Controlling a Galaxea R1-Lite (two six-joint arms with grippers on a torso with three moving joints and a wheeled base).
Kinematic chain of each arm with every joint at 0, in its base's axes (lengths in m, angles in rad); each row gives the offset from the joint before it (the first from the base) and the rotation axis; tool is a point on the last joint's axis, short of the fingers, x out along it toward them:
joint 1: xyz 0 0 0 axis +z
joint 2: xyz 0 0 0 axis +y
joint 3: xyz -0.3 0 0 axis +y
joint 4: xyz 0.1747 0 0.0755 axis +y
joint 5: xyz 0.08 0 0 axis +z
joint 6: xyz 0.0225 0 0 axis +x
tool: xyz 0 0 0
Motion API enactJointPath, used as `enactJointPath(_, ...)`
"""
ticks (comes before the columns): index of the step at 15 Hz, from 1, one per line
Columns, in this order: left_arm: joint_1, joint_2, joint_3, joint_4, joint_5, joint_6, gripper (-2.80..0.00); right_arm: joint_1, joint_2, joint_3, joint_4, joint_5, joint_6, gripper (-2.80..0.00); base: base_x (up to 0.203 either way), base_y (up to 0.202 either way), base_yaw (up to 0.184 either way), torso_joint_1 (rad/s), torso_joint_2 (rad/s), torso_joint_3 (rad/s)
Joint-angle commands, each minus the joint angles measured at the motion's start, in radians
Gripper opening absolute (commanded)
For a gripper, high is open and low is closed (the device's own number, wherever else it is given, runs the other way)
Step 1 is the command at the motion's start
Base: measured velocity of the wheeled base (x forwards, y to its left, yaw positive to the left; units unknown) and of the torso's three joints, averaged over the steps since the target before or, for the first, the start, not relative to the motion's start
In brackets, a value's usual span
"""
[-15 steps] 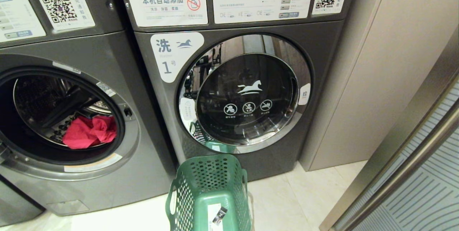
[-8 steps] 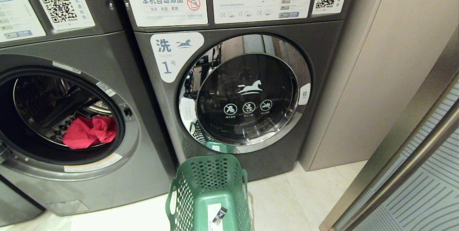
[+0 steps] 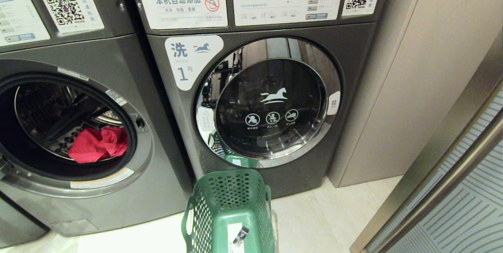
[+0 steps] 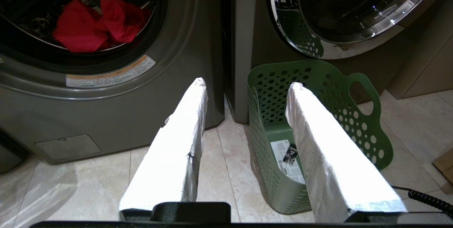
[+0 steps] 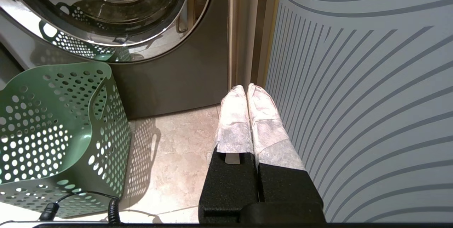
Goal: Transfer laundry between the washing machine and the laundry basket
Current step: Place the clothes into the washing machine
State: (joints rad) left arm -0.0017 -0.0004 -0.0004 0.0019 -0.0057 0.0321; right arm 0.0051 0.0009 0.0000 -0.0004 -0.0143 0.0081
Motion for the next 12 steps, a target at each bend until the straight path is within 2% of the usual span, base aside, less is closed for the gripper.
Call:
enactJointPath(1,0.0,0.0,-0.001,0.0,0.001,-0.002,-2.8,-0.001,0.001,0.0,0.0,-0.001,0.001,-2.8,0.0,0.0,0.0,0.0,0.0,0.0)
enactJointPath(12,0.0,0.0,0.0,0.003,0.003,-0.009,-2.8,-0.001,0.001,0.0,-0.001,-0.001,0.006,-2.8,0.0,0.0,0.0,0.0,0.0,0.0)
